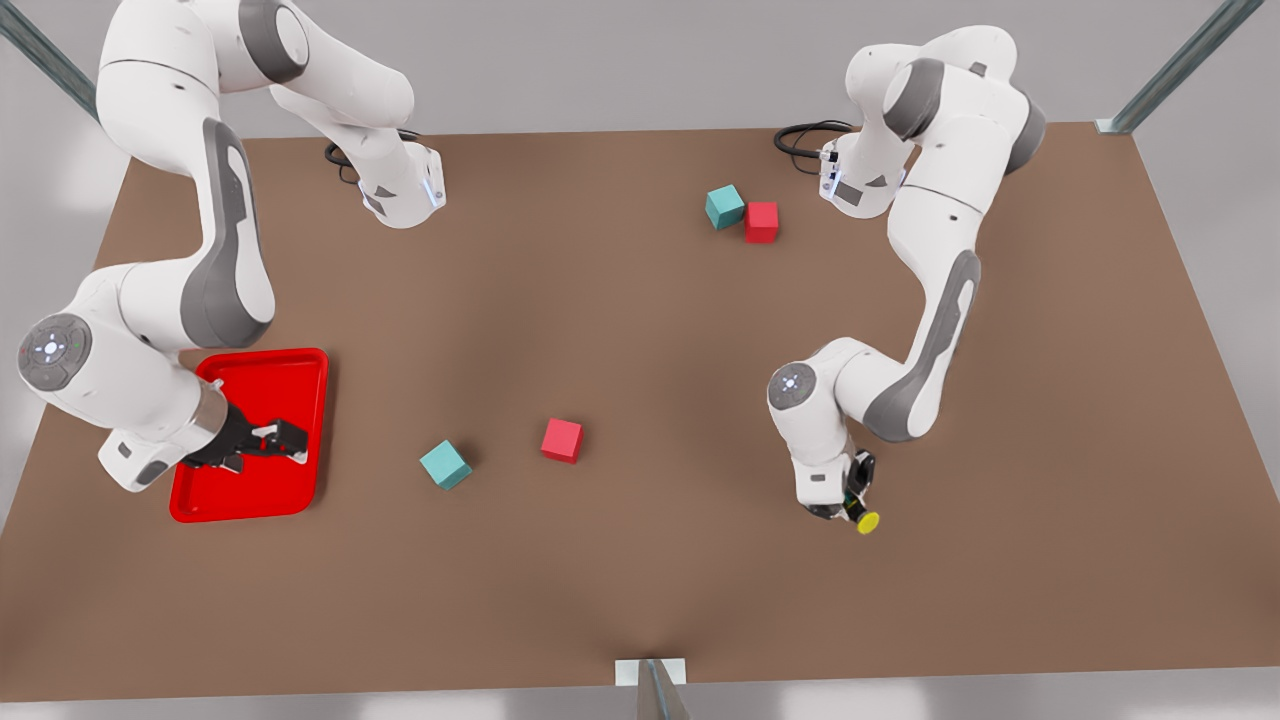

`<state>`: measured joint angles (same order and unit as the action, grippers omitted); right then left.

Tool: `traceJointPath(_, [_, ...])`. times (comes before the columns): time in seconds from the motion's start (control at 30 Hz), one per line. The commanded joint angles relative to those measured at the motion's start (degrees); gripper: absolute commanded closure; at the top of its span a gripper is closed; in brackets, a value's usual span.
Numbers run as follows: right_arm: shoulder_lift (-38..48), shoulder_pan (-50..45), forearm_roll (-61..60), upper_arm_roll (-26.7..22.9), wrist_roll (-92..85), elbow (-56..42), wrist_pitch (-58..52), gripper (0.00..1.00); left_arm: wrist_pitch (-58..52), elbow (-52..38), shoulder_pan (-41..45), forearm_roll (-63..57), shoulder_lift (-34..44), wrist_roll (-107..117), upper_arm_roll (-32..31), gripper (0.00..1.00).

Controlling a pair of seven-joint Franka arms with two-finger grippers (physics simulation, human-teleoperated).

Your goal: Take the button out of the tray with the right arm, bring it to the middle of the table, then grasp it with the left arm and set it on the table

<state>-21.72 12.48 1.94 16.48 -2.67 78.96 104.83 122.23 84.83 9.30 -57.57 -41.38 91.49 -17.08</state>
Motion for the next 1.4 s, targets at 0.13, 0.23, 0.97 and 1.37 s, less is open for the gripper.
traceJointPath(0.13, [-0.2,0.0,0.0,-0.1,0.2,0.0,1.4,0.0,-10.2,2.3,3.3,-14.5,-1.2,79.6,0.0,0.67])
traceJointPath(0.23, [-0.2,0.0,0.1,-0.1,0.2,0.0,1.4,0.0,-15.5,2.9,6.0,-19.5,-3.2,79.6,0.0,0.67])
traceJointPath(0.97, [-0.3,-0.1,0.1,-0.3,0.2,0.0,1.4,0.0,-22.2,6.5,11.8,-28.7,-11.0,69.8,0.1,0.67])
traceJointPath(1.37, [-0.3,-0.1,0.1,-0.3,0.2,0.0,1.4,0.0,-26.3,6.8,12.8,-28.6,-12.3,59.9,0.0,0.67])
